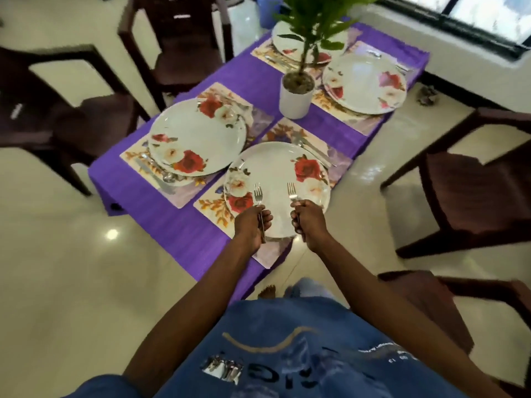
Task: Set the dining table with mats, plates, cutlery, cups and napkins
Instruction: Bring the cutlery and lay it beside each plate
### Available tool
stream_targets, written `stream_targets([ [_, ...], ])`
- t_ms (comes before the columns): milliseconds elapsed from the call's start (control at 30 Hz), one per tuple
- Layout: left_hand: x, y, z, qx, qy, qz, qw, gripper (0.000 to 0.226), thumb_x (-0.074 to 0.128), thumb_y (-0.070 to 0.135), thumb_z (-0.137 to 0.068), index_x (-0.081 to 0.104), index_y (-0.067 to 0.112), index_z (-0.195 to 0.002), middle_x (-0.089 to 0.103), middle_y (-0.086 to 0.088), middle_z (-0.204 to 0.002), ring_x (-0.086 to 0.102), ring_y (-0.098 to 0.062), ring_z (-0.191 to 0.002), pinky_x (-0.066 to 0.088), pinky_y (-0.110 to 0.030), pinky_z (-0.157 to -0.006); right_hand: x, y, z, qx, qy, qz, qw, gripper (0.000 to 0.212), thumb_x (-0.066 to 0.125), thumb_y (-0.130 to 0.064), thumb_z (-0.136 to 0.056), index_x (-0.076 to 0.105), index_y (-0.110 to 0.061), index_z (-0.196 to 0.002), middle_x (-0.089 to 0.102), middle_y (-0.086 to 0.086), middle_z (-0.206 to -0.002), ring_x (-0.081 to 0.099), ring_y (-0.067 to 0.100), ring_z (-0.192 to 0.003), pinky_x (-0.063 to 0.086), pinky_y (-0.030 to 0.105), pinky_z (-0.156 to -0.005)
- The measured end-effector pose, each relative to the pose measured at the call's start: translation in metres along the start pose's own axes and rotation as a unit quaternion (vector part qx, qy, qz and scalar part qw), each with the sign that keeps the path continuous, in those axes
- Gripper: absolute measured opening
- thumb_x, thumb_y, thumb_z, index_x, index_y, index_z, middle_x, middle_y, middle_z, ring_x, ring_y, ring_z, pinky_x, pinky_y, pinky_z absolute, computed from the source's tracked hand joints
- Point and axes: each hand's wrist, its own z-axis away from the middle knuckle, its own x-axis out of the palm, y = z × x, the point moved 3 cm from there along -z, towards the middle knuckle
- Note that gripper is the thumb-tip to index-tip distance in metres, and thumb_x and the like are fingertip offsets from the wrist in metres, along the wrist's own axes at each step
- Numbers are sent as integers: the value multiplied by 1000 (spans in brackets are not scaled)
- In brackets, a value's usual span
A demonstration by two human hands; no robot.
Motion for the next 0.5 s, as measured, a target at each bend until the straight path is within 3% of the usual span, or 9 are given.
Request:
stream_targets([
  [100, -19, 13, -8, 35, 94, 71, 992, 11, 56, 2, -91, 62, 3, -82, 59, -6, -58, 55, -16, -49, 46, -21, -43, 24, -13, -20, -1, -63, 53, 997, 18, 44, -6, -93, 61, -10, -96, 52, 4, -62, 40, 12, -42, 25, 20, -40],
  [267, -49, 22, -12, 78, 225, 108, 965, 12, 68, 10, -83, 66, 8, -71, 54, -5, -56, 47, -20, -50, 36, -24, -48, 60, -31, -48, -8, -177, 148, 973, 19, 43, -5, -93, 62, -8, -96, 54, 5, -63, 42, 15, -46, 27, 23, -42],
  [367, -49, 20, -7, 110, 257, 128, 952, 4, 69, 14, -78, 71, 10, -78, 62, -9, -73, 55, -23, -65, 42, -28, -53, 71, -41, -60, -12, -251, 205, 946, 18, 45, -3, -91, 61, -11, -87, 55, 5, -60, 42, 16, -45, 27, 23, -43],
  [500, -42, 2, 12, 133, 305, 178, 926, 5, 68, 7, -83, 72, 7, -86, 62, 1, -62, 47, -12, -52, 36, -20, -44, 65, -54, -74, -20, -318, 268, 909, 15, 49, -5, -89, 62, -12, -85, 57, 5, -61, 44, 16, -45, 30, 24, -43],
])
